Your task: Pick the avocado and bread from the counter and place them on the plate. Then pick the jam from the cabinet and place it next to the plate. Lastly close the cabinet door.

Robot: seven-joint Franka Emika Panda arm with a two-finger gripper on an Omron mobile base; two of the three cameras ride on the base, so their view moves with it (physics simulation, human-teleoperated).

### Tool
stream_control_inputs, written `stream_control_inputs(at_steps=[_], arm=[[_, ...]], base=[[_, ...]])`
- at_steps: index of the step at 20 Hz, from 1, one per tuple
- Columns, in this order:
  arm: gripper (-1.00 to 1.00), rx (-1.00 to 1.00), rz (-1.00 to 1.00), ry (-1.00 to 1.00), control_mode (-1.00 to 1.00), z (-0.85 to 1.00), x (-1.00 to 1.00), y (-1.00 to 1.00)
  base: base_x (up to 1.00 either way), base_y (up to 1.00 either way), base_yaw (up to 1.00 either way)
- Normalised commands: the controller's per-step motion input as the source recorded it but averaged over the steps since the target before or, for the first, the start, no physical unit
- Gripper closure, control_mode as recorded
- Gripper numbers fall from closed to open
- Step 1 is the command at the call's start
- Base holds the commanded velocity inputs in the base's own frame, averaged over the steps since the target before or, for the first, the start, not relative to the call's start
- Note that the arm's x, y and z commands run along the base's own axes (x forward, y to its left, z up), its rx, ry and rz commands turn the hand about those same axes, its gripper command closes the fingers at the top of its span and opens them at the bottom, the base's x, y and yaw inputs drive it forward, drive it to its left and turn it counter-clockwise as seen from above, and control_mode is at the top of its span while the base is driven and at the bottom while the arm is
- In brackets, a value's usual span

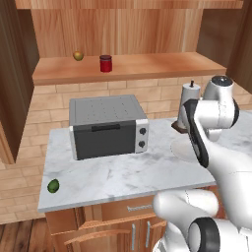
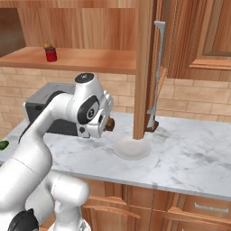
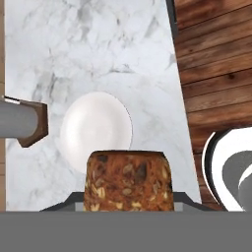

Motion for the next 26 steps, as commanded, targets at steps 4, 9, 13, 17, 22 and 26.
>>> stream_control_inputs(at_steps=[4, 9, 13, 17, 22, 26], arm=[[1.00, 0.00, 0.00, 0.00, -1.00, -0.03, 0.41, -0.19], [1.00, 0.00, 0.00, 0.03, -1.00, -0.15, 0.38, -0.22], [1.00, 0.00, 0.00, 0.07, -1.00, -0.26, 0.36, -0.17], [1.00, 0.00, 0.00, 0.09, -1.00, -0.30, 0.34, -0.13], [1.00, 0.00, 0.00, 0.09, -1.00, -0.28, 0.24, -0.12], [1.00, 0.00, 0.00, 0.06, -1.00, -0.30, 0.03, -0.11]], base=[[0.00, 0.00, 0.00], [0.00, 0.00, 0.00], [0.00, 0.00, 0.00], [0.00, 0.00, 0.00], [0.00, 0.00, 0.00], [0.00, 0.00, 0.00]])
